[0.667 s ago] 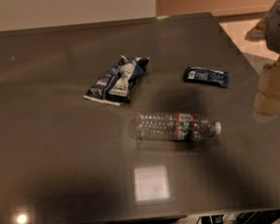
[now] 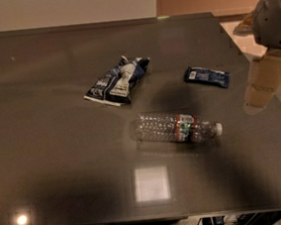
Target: Move blue chip bag near water bottle
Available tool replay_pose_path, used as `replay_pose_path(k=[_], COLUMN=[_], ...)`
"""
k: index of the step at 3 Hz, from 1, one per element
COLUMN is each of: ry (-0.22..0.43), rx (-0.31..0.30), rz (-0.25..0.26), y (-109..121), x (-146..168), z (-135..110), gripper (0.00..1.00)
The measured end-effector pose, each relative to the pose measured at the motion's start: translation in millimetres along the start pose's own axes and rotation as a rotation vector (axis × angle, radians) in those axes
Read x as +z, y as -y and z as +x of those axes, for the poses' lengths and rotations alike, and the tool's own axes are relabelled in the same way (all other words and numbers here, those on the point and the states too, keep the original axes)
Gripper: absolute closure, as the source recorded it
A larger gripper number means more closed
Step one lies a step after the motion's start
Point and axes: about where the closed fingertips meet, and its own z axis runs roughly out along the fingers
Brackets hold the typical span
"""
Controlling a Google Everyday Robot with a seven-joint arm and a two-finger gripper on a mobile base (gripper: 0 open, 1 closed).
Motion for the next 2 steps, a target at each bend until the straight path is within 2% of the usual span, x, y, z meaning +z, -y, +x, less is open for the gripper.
replay_pose_path(k=[2], ry=[0.067], rx=[-0.168], rz=[0.0], y=[50.1], x=[41.8], z=[-61.3], gripper=[0.0])
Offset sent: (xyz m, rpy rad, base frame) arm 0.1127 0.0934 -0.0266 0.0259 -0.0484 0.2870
